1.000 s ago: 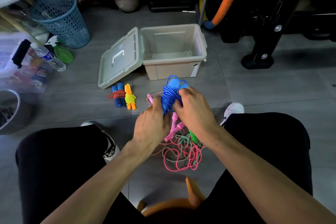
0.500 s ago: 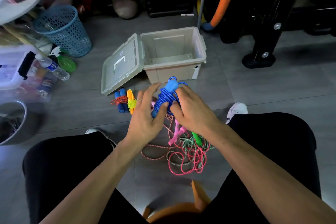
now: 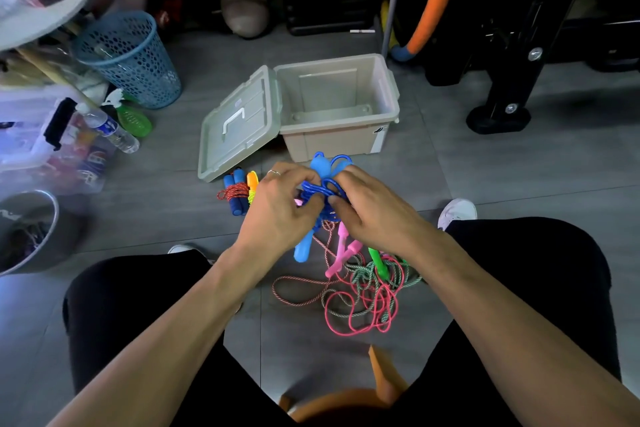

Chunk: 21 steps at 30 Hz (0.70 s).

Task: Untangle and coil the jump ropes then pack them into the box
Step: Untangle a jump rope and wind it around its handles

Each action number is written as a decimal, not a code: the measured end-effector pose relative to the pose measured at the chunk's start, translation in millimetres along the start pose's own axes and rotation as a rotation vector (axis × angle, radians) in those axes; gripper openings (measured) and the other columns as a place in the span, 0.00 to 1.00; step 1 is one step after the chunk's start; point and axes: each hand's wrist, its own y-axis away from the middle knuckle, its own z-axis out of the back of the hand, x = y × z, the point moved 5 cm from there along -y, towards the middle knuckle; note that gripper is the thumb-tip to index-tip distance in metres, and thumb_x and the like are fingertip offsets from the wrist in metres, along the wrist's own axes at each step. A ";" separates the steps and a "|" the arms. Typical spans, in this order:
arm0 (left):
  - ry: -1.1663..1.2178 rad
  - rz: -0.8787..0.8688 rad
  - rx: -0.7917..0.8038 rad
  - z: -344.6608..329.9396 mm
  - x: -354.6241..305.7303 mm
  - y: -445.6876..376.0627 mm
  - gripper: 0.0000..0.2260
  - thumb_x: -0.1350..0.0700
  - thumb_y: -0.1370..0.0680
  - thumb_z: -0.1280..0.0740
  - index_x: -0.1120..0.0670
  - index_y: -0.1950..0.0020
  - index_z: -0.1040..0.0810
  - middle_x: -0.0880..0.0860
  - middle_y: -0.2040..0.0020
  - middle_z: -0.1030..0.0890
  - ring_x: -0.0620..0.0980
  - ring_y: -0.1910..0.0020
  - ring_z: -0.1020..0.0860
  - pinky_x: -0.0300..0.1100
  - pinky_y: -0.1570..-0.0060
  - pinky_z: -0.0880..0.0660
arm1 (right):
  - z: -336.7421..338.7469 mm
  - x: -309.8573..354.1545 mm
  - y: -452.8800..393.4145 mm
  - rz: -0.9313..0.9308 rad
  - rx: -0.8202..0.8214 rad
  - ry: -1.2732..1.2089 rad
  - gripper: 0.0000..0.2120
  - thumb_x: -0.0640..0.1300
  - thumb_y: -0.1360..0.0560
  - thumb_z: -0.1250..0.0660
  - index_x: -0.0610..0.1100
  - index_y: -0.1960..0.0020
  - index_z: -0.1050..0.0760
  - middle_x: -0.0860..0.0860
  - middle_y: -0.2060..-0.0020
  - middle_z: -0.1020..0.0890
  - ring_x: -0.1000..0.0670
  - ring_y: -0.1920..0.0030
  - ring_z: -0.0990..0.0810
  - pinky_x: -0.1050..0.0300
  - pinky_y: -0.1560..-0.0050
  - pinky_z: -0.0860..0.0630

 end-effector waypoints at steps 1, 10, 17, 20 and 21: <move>-0.004 -0.021 -0.017 -0.2 2.7 4.2 0.08 0.66 0.30 0.30 0.55 0.54 0.19 0.50 0.52 0.24 0.49 0.58 0.21 0.42 0.54 0.22 | -2.0 -2.2 0.2 -0.012 0.021 -0.021 0.05 0.42 0.20 0.40 0.39 0.51 0.30 0.49 0.55 0.29 0.46 0.59 0.28 0.50 0.59 0.30; 0.146 0.153 -0.164 -2.4 20.1 17.6 0.13 0.68 0.30 0.28 0.49 0.57 0.19 0.49 0.54 0.18 0.45 0.55 0.18 0.42 0.50 0.21 | -12.3 -1.8 -0.8 -0.191 -0.123 -0.266 0.14 0.38 0.19 0.41 0.39 0.64 0.33 0.51 0.69 0.33 0.50 0.68 0.34 0.59 0.66 0.42; 0.079 0.094 -0.207 -2.8 13.0 16.8 0.08 0.67 0.30 0.29 0.56 0.56 0.17 0.50 0.54 0.17 0.50 0.56 0.19 0.32 0.56 0.27 | -12.1 -0.1 9.5 -0.343 -0.372 -0.525 0.02 0.39 0.24 0.32 0.43 0.53 0.25 0.50 0.74 0.23 0.43 0.73 0.24 0.54 0.71 0.27; 0.125 0.113 -0.207 -5.8 13.6 16.9 0.07 0.65 0.29 0.29 0.55 0.55 0.17 0.50 0.54 0.17 0.51 0.54 0.18 0.48 0.52 0.22 | -5.6 1.5 10.6 -0.353 -0.492 -0.526 0.06 0.39 0.25 0.30 0.42 0.50 0.26 0.50 0.70 0.18 0.47 0.69 0.21 0.51 0.65 0.23; 0.136 0.120 -0.205 -6.6 12.8 16.7 0.07 0.64 0.29 0.29 0.54 0.55 0.17 0.49 0.54 0.17 0.52 0.54 0.18 0.50 0.52 0.22 | -2.7 3.8 11.4 -0.318 -0.533 -0.471 0.03 0.38 0.25 0.30 0.42 0.53 0.23 0.50 0.68 0.18 0.48 0.68 0.20 0.50 0.64 0.23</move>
